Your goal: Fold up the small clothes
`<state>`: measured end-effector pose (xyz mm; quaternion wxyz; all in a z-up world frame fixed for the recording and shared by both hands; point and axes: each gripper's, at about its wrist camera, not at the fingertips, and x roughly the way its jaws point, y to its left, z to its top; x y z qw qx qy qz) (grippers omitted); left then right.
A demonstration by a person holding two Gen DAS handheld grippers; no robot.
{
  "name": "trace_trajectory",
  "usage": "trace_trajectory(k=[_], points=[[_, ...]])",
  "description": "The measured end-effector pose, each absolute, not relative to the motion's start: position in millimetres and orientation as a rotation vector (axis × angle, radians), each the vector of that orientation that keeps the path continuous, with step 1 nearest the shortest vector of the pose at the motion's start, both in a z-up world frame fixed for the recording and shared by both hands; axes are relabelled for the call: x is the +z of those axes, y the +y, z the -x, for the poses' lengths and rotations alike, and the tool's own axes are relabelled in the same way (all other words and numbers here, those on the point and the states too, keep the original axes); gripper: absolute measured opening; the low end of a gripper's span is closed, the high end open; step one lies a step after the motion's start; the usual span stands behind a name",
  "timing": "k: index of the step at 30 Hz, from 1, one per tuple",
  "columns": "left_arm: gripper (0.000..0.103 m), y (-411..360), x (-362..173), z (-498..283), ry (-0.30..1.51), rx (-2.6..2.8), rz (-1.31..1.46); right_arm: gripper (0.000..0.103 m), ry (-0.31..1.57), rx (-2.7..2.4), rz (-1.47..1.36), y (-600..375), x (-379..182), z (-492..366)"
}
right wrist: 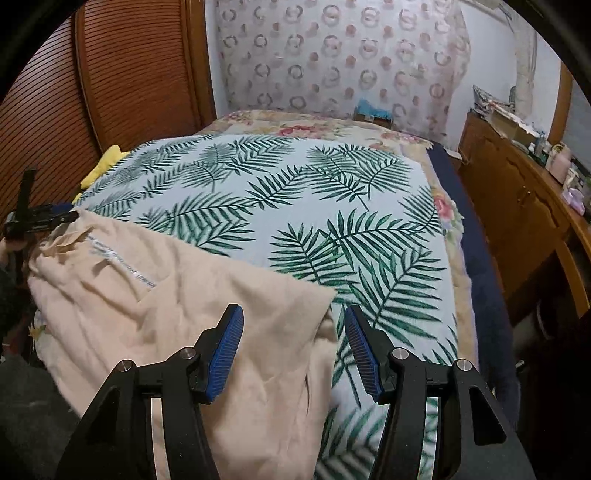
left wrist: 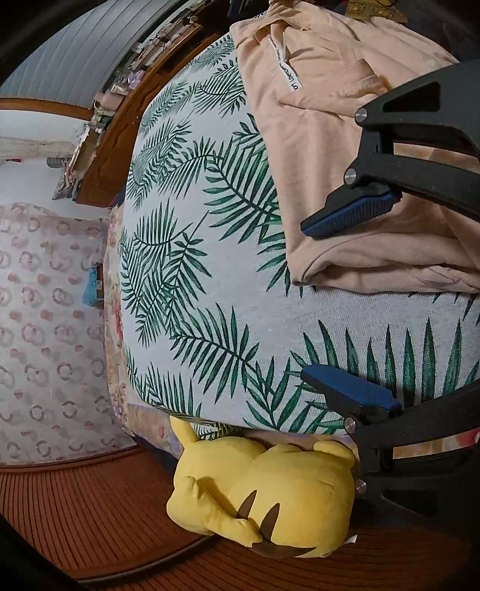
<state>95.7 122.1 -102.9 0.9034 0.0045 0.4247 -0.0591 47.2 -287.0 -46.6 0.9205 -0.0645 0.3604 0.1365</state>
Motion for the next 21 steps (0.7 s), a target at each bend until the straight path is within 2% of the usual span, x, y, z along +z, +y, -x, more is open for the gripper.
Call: trace_trajectory(k=[6, 8, 13, 19, 21], points=[[0.071, 120.0, -102.1, -96.4, 0.873, -0.141, -0.013, 0.059, 0.782, 0.309, 0.108, -285.6, -62.6, -77.2], [0.059, 117.6, -102.2, -96.5, 0.877, -0.17, -0.008, 0.059, 0.796, 0.313, 0.107, -284.6, -66.7, -84.0], [0.04, 109.0, -101.4, -96.0, 0.872, -0.217, -0.021, 0.059, 0.823, 0.328, 0.084, -290.7, -75.6, -96.4], [0.039, 105.9, -100.2, -96.0, 0.885, -0.221, -0.03, 0.059, 0.809, 0.331, 0.068, -298.3, -82.1, -99.2], [0.034, 105.6, -99.9, -96.0, 0.887, -0.229, -0.027, 0.059, 0.803, 0.334, 0.065, -299.0, -83.4, -98.9]])
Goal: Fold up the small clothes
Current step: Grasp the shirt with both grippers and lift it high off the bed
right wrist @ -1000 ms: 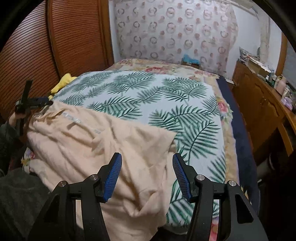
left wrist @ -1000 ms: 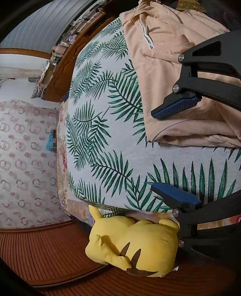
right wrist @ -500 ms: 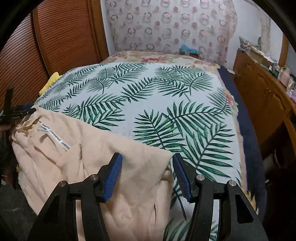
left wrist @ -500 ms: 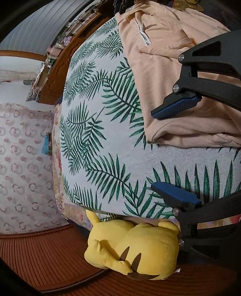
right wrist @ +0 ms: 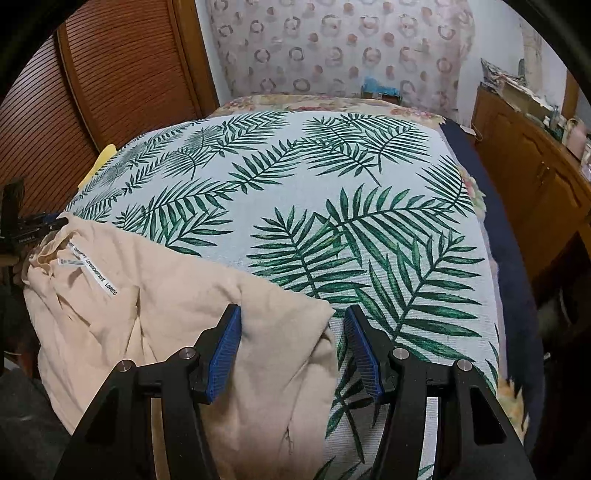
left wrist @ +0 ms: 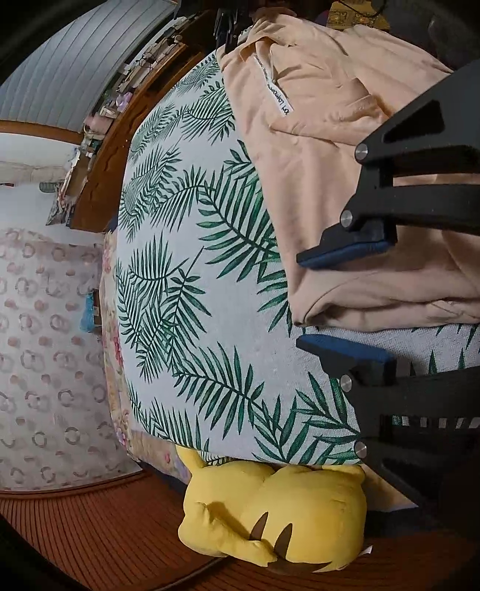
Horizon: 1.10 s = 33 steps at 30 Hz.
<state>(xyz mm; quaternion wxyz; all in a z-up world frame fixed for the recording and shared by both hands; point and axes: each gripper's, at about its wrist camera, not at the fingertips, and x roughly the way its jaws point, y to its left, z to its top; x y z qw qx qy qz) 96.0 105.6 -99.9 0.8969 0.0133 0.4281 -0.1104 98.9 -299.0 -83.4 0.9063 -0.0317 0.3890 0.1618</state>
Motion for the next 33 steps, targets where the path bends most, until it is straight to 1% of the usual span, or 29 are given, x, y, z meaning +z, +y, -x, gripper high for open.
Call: trace_trajectory(k=[1, 3, 4, 5, 6, 7, 9, 12, 17, 27, 33], points=[[0.029, 104.6, -100.0, -96.2, 0.888, -0.236, -0.024, 0.059, 0.799, 0.333, 0.07, -297.6, -83.9, -98.3], [0.023, 101.7, -100.1, -94.5, 0.885, -0.235, -0.025, 0.057, 0.794, 0.344, 0.082, -294.5, -85.2, -96.1], [0.014, 100.8, -100.3, -93.4, 0.878, -0.23, -0.025, 0.045, 0.792, 0.354, 0.083, -292.8, -85.7, -94.6], [0.013, 100.0, -100.4, -91.6, 0.872, -0.225, -0.021, 0.039, 0.789, 0.378, 0.083, -291.1, -85.9, -92.5], [0.012, 99.5, -100.7, -89.9, 0.866, -0.215, -0.023, 0.027, 0.79, 0.399, 0.081, -289.5, -86.2, -91.2], [0.01, 98.3, -99.8, -86.7, 0.858, -0.201, -0.028, 0.019, 0.788, 0.41, 0.085, -288.6, -85.5, -89.5], [0.009, 97.0, -92.2, -76.8, 0.829, -0.187, -0.019, 0.013, 0.778, 0.416, 0.105, -284.6, -84.0, -84.3], [0.008, 99.5, -63.2, -49.2, 0.737, -0.189, 0.025, 0.011, 0.721, 0.433, 0.098, -286.2, -69.0, -66.0], [0.008, 104.9, 1.9, -0.1, 0.565, -0.183, 0.056, 0.01, 0.567, 0.43, 0.058, -300.6, -19.2, -15.1], [0.008, 98.4, 119.1, 54.5, 0.279, -0.182, 0.018, 0.01, 0.268, 0.434, 0.106, -303.1, 96.3, 70.2], [0.008, 104.7, 182.1, 65.3, 0.131, -0.145, -0.016, 0.01, 0.133, 0.426, 0.147, -301.8, 159.6, 102.0]])
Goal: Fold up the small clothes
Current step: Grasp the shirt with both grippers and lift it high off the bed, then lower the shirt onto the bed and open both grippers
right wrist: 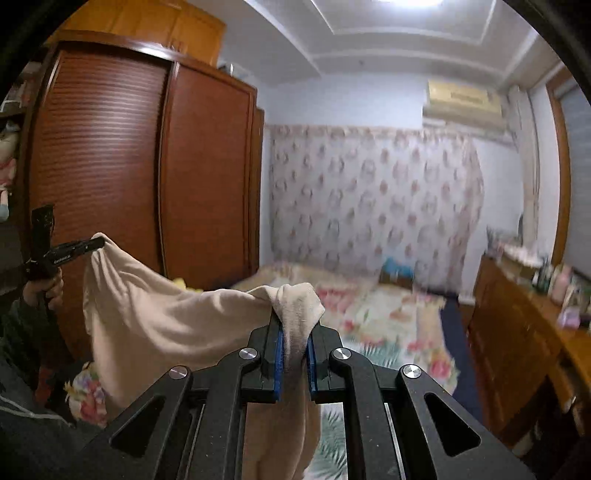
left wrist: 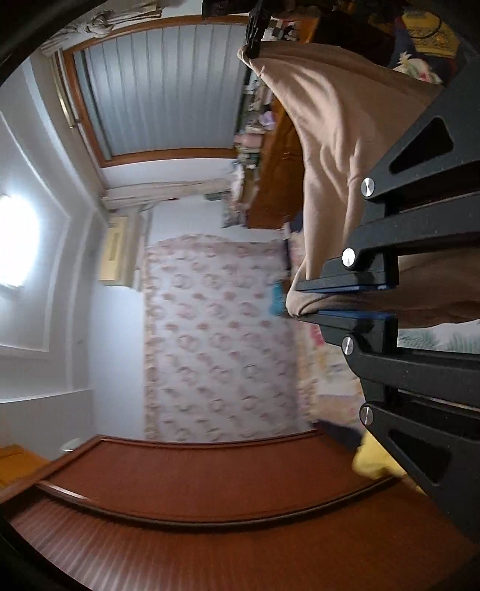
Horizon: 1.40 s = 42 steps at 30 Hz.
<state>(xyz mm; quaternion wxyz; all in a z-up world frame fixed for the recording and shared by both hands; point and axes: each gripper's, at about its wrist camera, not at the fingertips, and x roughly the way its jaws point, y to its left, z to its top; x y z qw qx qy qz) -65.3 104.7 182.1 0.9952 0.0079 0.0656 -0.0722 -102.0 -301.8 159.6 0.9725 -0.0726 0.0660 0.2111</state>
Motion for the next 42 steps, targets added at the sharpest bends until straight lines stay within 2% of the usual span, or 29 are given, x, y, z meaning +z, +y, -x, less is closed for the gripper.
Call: trace_trajectory(k=[7, 12, 16, 21, 26, 37, 42], points=[[0.008, 107.9, 252.2, 70.7, -0.013, -0.086, -0.082, 0.01, 0.005, 0.39, 0.188, -303.7, 233.5, 128.3], [0.008, 111.4, 272.1, 62.8, -0.057, -0.062, -0.099, 0.01, -0.052, 0.35, 0.235, -293.6, 264.9, 143.9], [0.008, 116.3, 271.4, 42.5, -0.036, -0.053, -0.103, 0.01, -0.056, 0.299, 0.281, -278.1, 266.8, 128.8], [0.008, 118.7, 245.9, -26.4, 0.045, -0.036, -0.102, 0.01, 0.034, 0.238, 0.301, -259.2, 237.6, 60.2], [0.008, 119.2, 195.5, -112.1, 0.161, -0.018, -0.11, 0.01, 0.161, 0.217, 0.281, -233.7, 215.2, -20.1], [0.008, 102.7, 103.7, -243.7, 0.393, -0.039, -0.126, 0.01, 0.394, 0.214, 0.264, -218.3, 177.3, -176.3], [0.008, 97.7, 68.4, -295.9, 0.491, -0.05, -0.135, 0.01, 0.493, 0.203, 0.244, -214.7, 197.9, -247.6]])
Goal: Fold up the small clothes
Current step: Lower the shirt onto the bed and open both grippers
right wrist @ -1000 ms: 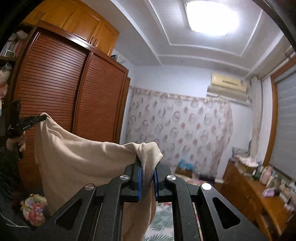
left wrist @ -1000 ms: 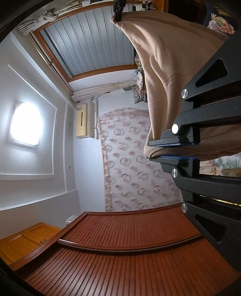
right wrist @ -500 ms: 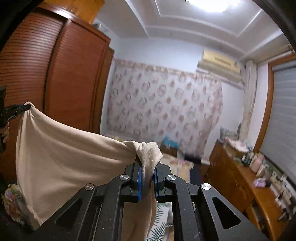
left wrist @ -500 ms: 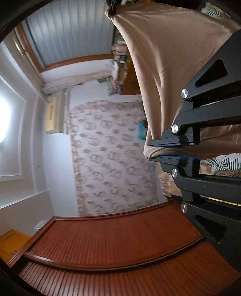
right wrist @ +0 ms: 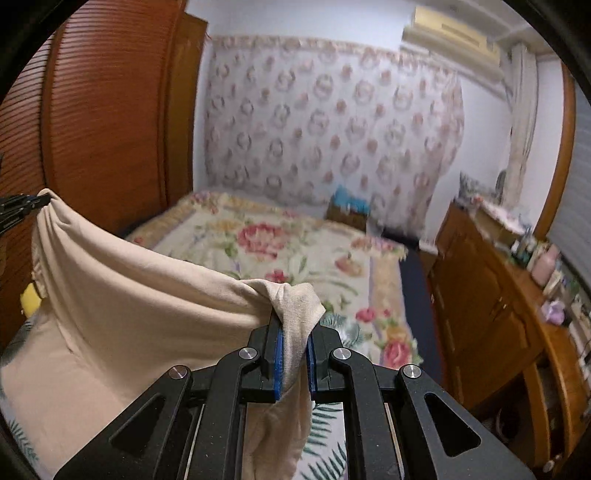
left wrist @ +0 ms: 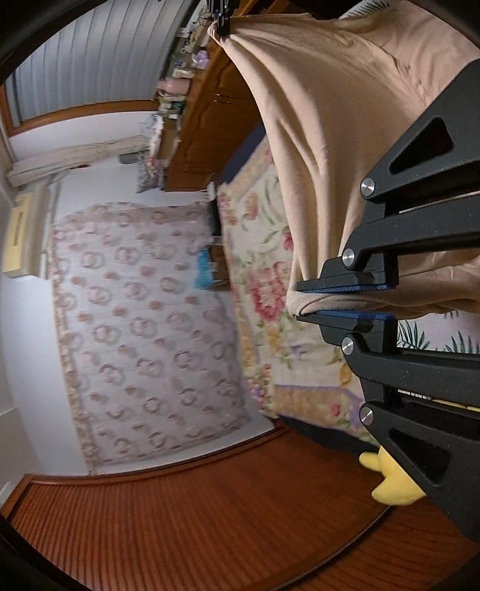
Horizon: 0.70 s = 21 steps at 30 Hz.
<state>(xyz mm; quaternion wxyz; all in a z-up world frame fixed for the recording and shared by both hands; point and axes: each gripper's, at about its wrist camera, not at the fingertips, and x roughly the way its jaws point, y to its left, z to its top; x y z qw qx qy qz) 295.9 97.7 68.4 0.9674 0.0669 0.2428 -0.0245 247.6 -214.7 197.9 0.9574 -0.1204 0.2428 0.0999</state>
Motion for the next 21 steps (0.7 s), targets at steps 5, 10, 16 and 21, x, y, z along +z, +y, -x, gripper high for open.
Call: trace_trajectory(k=[5, 10, 16, 21], points=[[0.008, 90.6, 43.1, -329.9, 0.566, -0.057, -0.142, 0.01, 0.577, 0.208, 0.23, -216.0, 199.9, -302.8], [0.008, 86.7, 18.9, -353.9, 0.625, -0.058, -0.156, 0.01, 0.629, 0.213, 0.214, -218.6, 186.5, -325.4], [0.011, 83.5, 6.6, -362.9, 0.665, -0.065, -0.15, 0.01, 0.664, 0.22, 0.19, -215.5, 181.0, -308.8], [0.037, 84.1, 3.7, -352.8, 0.689, -0.092, -0.137, 0.036, 0.683, 0.226, 0.139, -219.0, 182.7, -288.8]])
